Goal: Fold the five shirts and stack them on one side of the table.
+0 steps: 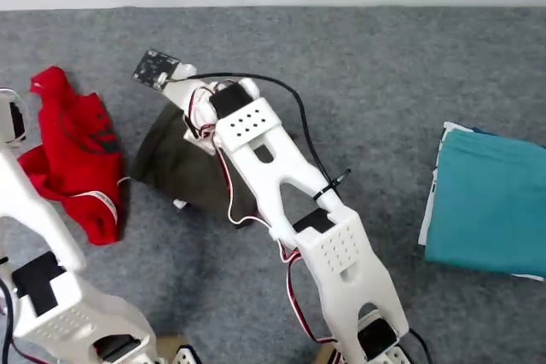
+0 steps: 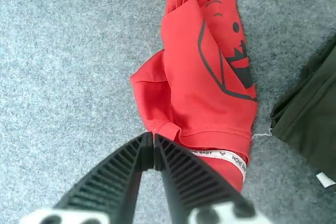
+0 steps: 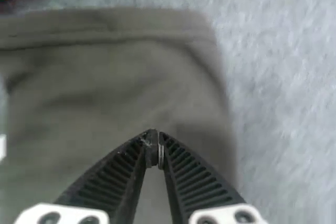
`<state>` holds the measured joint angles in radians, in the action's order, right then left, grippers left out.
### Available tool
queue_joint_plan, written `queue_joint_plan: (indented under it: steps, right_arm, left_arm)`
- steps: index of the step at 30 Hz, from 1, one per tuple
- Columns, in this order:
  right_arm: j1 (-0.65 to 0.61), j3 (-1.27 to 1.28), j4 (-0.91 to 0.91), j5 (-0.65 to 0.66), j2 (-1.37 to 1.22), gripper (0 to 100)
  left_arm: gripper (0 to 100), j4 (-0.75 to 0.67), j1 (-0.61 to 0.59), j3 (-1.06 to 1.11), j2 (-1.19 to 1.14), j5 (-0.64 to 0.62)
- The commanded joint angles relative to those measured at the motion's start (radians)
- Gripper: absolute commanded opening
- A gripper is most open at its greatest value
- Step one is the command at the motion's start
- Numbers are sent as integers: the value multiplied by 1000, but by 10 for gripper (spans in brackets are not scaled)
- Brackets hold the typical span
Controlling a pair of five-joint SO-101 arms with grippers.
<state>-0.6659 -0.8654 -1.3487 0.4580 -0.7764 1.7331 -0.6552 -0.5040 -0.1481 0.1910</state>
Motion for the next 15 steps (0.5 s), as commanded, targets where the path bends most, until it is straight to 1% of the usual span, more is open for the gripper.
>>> queue_joint_plan:
  steps: [1, 5, 6, 9, 15]
  right_arm:
    - [-5, -15, -183, -75, 117, 9]
    - [-36, -14, -430, -140, 133, 9]
    - [-53, 3, -458, -150, 136, 9]
    - [-67, 103, -450, -190, 191, 9]
    - [-147, 264, -447, -199, 226, 9]
  left_arm:
    - [6, 18, -3, -4, 52, 3]
    - [6, 18, -3, -2, 44, 3]
    - [6, 18, -3, -2, 44, 3]
    - [6, 18, -2, -2, 44, 2]
    - [6, 18, -2, -2, 44, 2]
